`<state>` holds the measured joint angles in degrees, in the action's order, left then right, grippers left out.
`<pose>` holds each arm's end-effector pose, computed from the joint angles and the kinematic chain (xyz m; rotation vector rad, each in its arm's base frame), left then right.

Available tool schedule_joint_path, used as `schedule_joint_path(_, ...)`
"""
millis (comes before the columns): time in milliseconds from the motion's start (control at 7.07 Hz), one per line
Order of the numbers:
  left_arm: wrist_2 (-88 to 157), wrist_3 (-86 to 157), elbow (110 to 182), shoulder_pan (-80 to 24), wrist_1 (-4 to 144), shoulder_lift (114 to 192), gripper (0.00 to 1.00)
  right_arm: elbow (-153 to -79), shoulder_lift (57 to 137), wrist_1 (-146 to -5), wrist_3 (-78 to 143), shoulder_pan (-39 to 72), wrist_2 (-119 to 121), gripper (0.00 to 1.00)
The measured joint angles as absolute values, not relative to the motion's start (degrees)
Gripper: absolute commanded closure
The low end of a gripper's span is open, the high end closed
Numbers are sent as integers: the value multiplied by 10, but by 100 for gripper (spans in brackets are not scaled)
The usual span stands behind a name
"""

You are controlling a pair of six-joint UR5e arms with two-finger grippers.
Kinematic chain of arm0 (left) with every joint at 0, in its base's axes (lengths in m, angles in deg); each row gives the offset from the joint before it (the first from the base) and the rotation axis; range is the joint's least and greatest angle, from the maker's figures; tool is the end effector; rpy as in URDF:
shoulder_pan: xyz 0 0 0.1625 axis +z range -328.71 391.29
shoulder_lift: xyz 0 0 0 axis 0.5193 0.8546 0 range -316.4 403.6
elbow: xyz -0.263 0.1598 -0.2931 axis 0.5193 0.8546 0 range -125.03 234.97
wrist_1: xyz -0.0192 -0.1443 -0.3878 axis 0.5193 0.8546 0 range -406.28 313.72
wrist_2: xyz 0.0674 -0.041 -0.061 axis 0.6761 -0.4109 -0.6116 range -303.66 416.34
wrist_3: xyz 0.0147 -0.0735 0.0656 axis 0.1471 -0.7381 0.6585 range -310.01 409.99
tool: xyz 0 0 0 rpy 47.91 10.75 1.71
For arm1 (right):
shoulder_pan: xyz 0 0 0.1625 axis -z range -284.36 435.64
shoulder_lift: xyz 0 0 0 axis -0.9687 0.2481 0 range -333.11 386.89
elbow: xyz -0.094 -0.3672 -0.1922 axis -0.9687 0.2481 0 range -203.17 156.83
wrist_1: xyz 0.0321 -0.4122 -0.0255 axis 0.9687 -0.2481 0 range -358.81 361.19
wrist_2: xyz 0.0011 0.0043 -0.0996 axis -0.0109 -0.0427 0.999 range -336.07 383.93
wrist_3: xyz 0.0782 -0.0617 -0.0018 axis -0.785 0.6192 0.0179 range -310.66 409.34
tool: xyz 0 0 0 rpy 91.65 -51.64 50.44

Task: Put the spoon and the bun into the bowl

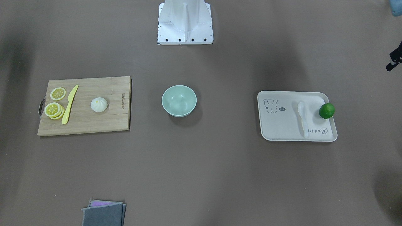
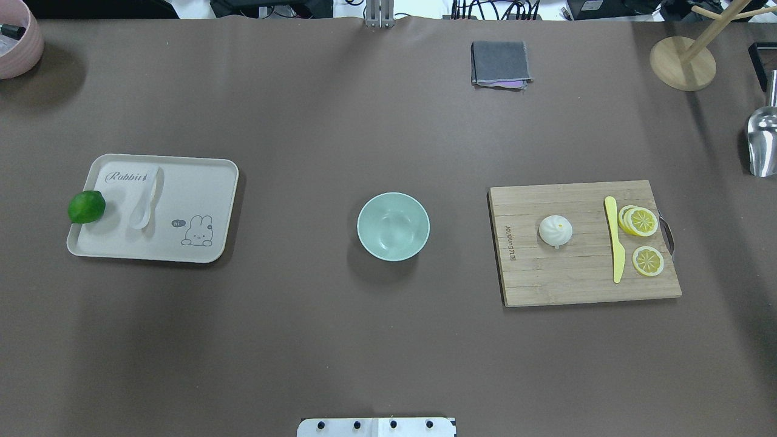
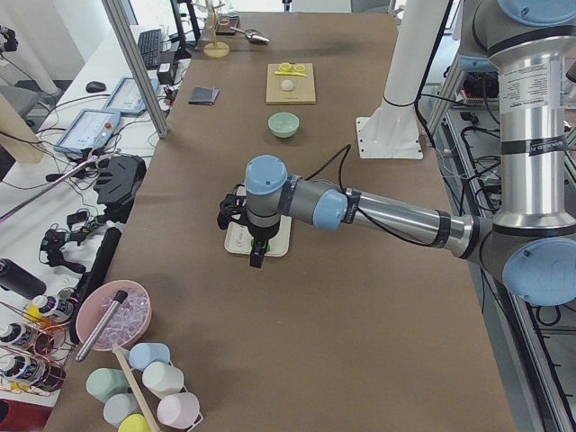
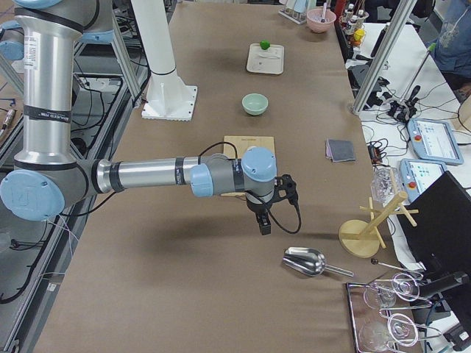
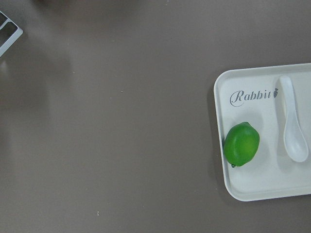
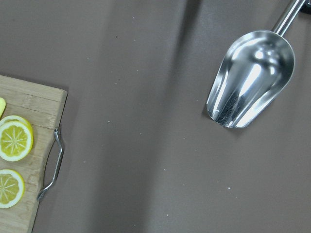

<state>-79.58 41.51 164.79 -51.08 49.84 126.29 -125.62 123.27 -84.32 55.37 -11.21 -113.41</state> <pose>-0.0020 -0.4497 0.5329 0.1930 0.8292 0.1163 0.0351 -0.4557 0.5914 0.1946 -0.8207 -0.2268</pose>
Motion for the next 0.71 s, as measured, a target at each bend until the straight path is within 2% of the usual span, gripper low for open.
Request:
schedule_joint_path(425, -798, 401, 1647, -507, 522, 1263, 2, -1260, 1236, -810, 557, -104, -1158, 0)
schedule_joint_path(708, -795, 341, 1640, -466, 548, 1296, 2, -1260, 1245, -772, 554, -93, -1182, 0)
